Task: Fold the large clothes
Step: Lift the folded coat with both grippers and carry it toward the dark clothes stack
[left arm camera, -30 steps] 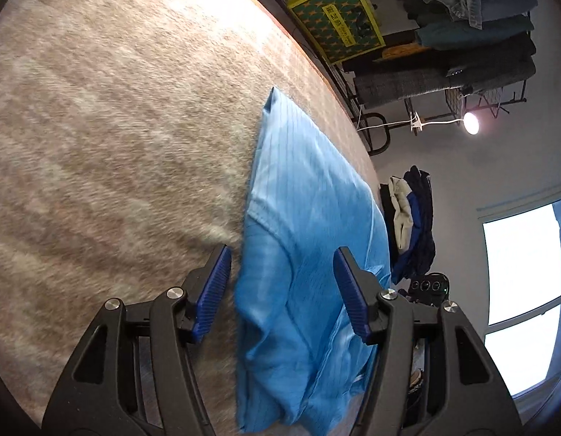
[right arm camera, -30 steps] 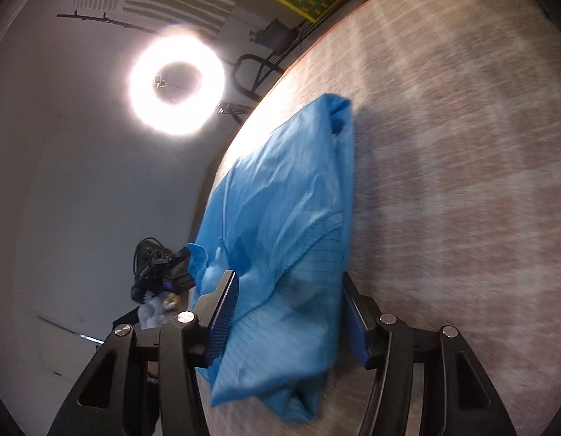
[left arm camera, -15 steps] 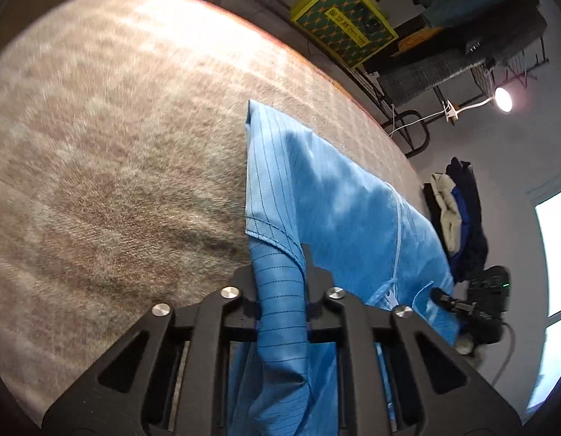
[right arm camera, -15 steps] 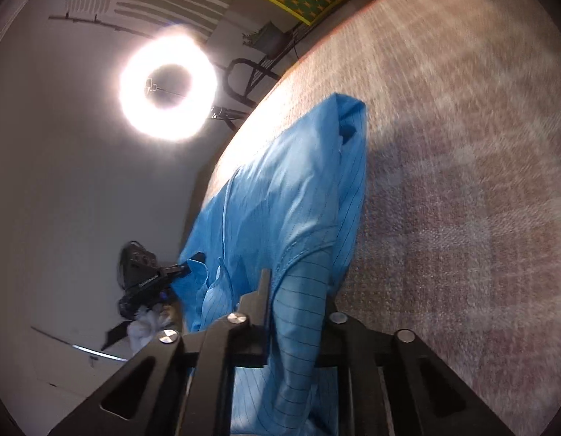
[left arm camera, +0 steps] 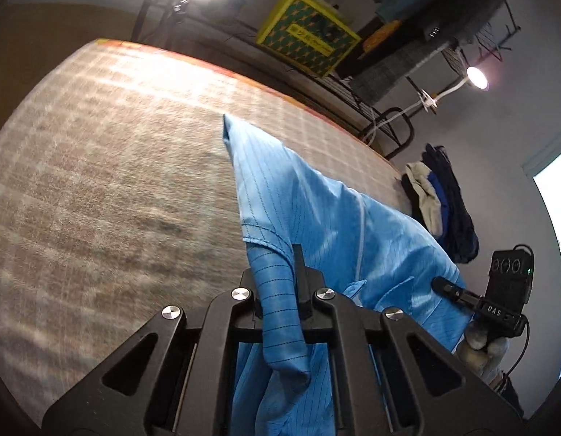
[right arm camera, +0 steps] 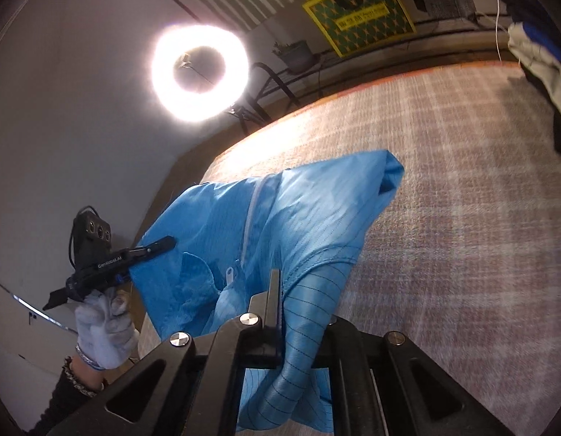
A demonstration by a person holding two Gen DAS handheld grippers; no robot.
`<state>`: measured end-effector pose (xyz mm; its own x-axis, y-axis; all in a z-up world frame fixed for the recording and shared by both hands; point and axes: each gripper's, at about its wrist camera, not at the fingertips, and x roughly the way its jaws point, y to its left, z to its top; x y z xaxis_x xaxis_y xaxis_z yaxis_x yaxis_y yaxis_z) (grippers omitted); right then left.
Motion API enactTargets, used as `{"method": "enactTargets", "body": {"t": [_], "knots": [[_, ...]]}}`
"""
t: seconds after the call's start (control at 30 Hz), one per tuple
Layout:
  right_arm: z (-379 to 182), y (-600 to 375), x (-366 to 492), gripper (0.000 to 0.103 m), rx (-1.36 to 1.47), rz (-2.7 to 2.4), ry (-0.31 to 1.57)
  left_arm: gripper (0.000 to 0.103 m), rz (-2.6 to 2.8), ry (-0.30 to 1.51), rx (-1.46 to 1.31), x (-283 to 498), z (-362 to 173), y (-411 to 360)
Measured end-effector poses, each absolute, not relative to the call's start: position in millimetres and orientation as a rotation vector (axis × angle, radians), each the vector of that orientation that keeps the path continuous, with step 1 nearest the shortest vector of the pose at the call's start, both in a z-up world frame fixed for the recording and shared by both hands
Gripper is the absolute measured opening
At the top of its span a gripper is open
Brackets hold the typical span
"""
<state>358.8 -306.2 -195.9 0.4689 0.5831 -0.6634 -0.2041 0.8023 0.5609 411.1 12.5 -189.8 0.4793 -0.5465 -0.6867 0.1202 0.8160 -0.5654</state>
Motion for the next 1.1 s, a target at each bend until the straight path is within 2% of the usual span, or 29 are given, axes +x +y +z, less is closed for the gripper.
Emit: {"method": "enactTargets", "body": {"t": [0.37, 0.63, 1.1], "knots": [[-146.7, -366.2, 316.3, 0.002, 0.289, 0.445, 0.893, 0.003, -0.554, 0.949, -0.439, 389.8, -138.0, -61.5], [-116.4, -452.0, 280.7, 0.002, 0.233, 0.332, 0.823, 0.003, -0.695, 0.913, -0.404, 396.2, -97.4, -163.3], [-37.0, -594.5, 286.6, 0.001, 0.114, 0.096, 0.702, 0.003, -0.883, 0.818, -0.347, 451.9, -31.2, -356.1]]}}
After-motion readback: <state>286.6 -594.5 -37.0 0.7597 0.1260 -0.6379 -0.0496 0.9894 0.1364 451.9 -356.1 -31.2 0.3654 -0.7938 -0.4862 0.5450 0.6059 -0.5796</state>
